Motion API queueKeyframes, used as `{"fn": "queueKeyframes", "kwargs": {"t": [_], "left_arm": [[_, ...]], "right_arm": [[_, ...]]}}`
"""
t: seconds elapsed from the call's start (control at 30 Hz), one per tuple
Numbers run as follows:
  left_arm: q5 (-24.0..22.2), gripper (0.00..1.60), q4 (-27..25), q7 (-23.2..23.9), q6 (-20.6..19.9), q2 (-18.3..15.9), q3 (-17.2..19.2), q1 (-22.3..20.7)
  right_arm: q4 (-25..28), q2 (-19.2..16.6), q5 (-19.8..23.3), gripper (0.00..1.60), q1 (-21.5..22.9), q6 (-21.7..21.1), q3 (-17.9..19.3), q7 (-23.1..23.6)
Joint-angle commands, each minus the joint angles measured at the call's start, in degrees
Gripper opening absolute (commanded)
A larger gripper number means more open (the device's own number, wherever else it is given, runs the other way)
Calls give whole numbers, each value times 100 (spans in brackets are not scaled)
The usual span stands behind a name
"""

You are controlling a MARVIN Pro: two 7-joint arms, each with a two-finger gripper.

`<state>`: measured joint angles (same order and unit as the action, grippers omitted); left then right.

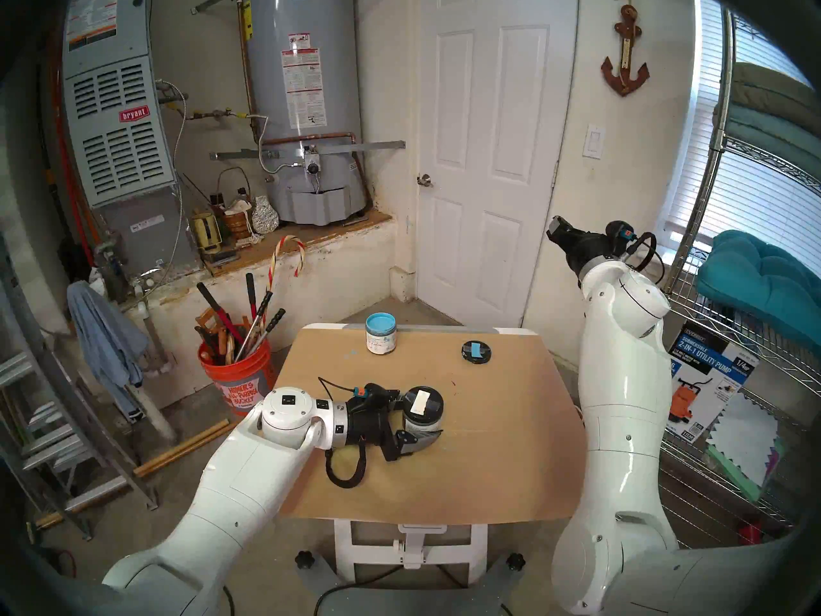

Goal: Open paint jar

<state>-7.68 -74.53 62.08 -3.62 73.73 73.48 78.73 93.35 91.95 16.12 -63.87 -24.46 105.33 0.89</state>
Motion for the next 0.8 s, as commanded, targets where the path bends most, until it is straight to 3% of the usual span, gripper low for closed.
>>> {"fn": "queueKeyframes", "kwargs": {"t": [0.0, 0.1, 0.13, 0.2, 0.77], "left_arm": [[-28, 11, -117, -22, -3, 15, 39, -22], [-28, 20, -230, -12, -28, -31, 47, 44], [-39, 19, -273, -2, -38, -52, 61, 68], [-64, 0, -387, -3, -34, -105, 118, 136], [-128, 0, -1340, -46, -291, -414, 565, 688]], "right_arm": [[133, 14, -6, 160, 96, 25, -48, 1], [133, 14, -5, 160, 96, 25, -48, 1], [133, 14, -5, 160, 96, 25, -48, 1], [132, 14, -5, 160, 97, 25, -48, 2], [131, 13, -5, 160, 97, 26, -47, 3]]}}
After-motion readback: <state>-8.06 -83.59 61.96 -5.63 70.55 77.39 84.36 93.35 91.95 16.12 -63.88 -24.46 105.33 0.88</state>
